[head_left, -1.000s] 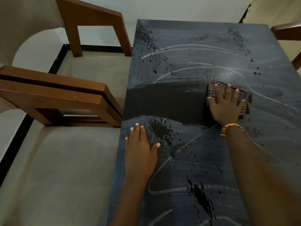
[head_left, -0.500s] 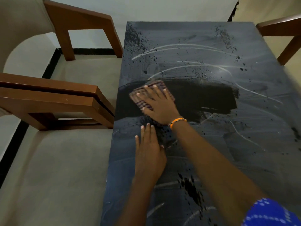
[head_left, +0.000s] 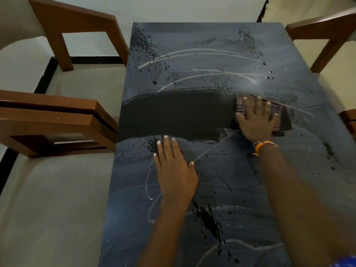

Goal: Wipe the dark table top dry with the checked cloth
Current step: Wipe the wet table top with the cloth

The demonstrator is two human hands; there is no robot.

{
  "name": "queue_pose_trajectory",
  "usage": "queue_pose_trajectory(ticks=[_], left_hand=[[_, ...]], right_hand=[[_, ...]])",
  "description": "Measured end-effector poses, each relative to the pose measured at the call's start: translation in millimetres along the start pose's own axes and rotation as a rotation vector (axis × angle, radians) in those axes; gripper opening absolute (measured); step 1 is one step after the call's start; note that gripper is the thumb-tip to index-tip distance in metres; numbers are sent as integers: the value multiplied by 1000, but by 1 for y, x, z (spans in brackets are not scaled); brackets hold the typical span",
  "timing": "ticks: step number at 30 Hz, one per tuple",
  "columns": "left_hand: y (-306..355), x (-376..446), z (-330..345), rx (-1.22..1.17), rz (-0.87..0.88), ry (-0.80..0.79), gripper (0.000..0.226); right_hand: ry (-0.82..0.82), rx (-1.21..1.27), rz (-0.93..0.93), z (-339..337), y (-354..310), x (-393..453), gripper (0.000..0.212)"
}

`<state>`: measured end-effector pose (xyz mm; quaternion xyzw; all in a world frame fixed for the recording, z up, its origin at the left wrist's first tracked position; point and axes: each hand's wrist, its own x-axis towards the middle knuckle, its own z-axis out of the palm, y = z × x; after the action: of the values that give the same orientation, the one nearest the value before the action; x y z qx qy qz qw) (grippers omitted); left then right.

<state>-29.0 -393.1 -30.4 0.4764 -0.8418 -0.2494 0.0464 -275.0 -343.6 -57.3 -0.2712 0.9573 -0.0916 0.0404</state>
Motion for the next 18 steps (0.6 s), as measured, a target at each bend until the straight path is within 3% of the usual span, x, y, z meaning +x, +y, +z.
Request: queue_pose_trajectory(ticks=[5, 9, 14, 18], left_hand=[[43, -2, 20, -18, 43, 87, 84], [77, -7, 40, -56, 102, 69, 87], [122, -5, 70, 28, 287, -118, 72], [141, -1, 84, 31, 209, -213, 90]], right_hand=[[-47, -29, -473, 28, -68, -29, 61], [-54, -17, -716, 19, -28, -19, 58], [44, -55, -428, -6, 90, 11, 60], [64, -34, -104, -35, 198, 35, 60]])
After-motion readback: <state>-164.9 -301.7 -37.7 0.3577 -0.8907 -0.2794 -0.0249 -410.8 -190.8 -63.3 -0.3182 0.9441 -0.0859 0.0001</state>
